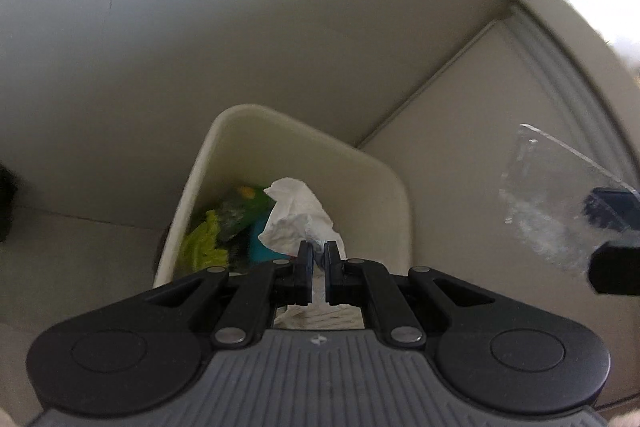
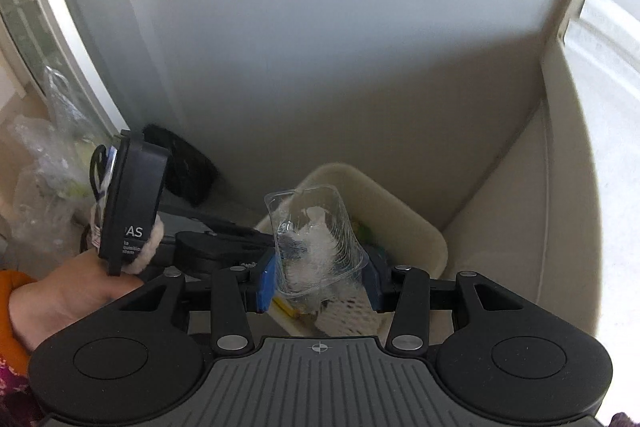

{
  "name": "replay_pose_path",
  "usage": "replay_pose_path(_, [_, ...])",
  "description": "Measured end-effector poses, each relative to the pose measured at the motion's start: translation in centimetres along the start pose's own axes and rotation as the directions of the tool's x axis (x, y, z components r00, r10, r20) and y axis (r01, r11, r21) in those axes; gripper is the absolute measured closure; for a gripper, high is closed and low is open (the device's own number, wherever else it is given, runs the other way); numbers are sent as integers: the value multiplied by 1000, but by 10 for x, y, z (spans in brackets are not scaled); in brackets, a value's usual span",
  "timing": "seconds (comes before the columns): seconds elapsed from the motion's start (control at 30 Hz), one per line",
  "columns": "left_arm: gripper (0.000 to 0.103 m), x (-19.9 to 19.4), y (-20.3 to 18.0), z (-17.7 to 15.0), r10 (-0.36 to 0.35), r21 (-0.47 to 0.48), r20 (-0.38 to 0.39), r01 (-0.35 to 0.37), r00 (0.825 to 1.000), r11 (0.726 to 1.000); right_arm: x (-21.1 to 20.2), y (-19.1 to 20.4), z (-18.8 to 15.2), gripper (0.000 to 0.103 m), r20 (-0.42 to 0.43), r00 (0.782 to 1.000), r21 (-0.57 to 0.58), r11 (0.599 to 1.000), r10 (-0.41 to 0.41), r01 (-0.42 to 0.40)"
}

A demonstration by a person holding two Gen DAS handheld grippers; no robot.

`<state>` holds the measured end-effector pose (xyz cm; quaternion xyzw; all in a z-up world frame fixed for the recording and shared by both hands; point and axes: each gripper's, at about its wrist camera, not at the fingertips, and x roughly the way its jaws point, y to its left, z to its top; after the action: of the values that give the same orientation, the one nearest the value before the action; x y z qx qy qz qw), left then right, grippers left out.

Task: Collect trash
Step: 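Open both tools to drop the tissue and container into the wastebasket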

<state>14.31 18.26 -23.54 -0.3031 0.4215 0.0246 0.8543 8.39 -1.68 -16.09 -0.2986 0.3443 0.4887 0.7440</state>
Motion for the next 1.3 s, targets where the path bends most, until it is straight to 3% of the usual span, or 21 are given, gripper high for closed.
replay_pose_path(0.23, [98,11,17,-7,33,-13,-16,-33,999,999,13,-1,0,60,-23,998,29,998,-55,56])
replay_pose_path(0.67, [94,21,6,-14,85,15,7,-85,996,996,0,5,-2,59,48,994,4,995,-102,102])
replay_pose_path(0.87, [75,16,8,-15,105,25,24,-106,994,994,-5,7,-1,54,69,991,-1,994,-113,113])
replay_pose_path(1.0, [52,14,9,-14,113,25,29,-113,993,993,-8,6,-1,54,72,991,-8,993,-115,116])
replay_pose_path(1.17, [32,10,10,-14,115,19,30,-116,993,993,-6,9,-2,34,74,990,-11,993,-117,118])
replay_pose_path(1.3, [20,14,8,-13,116,11,31,-116,993,993,-8,9,-2,27,88,989,-6,993,-117,118])
